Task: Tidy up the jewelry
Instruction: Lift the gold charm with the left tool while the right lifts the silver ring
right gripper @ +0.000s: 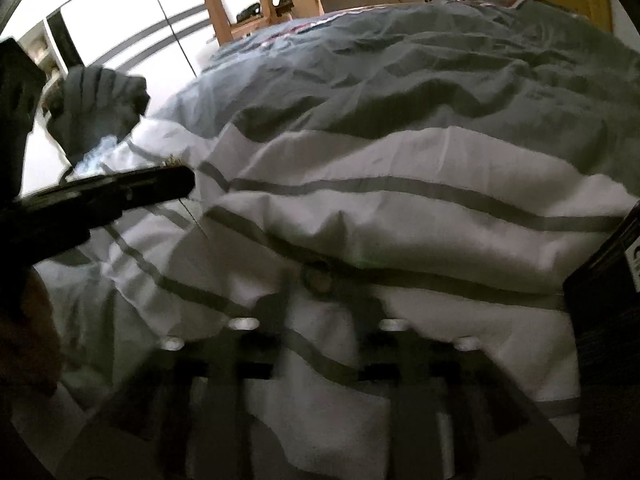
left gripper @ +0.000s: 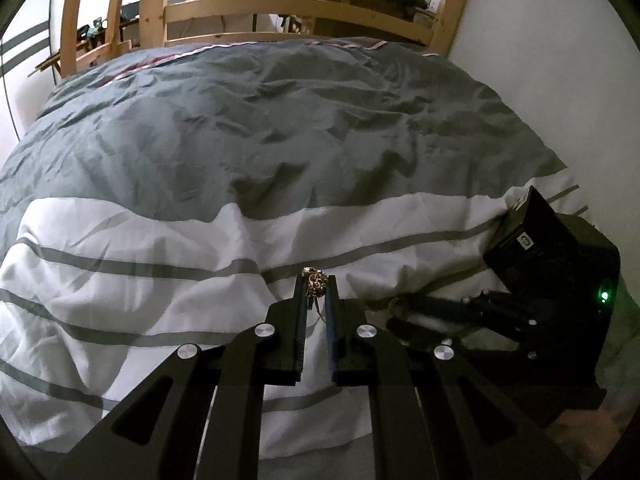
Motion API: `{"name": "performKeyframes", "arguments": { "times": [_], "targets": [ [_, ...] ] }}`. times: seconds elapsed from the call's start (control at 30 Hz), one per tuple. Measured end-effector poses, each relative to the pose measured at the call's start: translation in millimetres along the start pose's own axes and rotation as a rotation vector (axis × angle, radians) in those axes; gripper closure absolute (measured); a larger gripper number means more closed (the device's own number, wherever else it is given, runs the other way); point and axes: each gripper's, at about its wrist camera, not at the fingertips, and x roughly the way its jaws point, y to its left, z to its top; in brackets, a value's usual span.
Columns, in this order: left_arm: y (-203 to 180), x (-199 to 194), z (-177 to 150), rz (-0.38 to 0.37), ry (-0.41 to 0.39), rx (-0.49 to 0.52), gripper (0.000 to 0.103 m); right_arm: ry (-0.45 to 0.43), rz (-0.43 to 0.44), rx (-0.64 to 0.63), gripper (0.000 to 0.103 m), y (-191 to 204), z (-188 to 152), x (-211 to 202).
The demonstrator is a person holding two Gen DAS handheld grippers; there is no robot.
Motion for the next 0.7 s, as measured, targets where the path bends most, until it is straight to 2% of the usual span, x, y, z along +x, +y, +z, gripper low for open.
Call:
{"name": "performKeyframes", "arguments": {
  "times": [0.03, 0.13, 0.2, 0.23, 0.27, 0.5, 0.7],
  "targets": [
    [0, 1, 0, -0.002, 0.001, -0.002, 0.095, 0.001, -0.002, -0.006, 0.043, 2, 0, 2],
    [0, 1, 0, -0.003, 0.004, -0.003, 0.095, 0.019, -0.042, -0.039, 0.043, 7, 0, 11],
    [0, 0, 0, -0.002, 0.001, -0.006, 0.095, 0.025, -0.056, -0.058, 0.056, 10, 0, 13],
    [1, 0, 0, -0.003, 0.001, -0.006, 0.095, 0.029, -0.054, -0.057, 0.074, 10, 1, 13],
    [1, 0, 0, -0.002, 0.0, -0.006, 0.095, 0.03, -0.046, -0.052, 0.082, 8, 2, 12],
    [3, -7, 4, 0.001, -0.02, -0.019, 0.095, -0.005, 0.005, -0.032, 0.083, 9, 5, -1],
    [3, -25, 16, -0.009, -0.061, -0.008, 0.095, -0.113, 0.011, -0.018, 0.083, 16, 18, -38]
  ]
}}
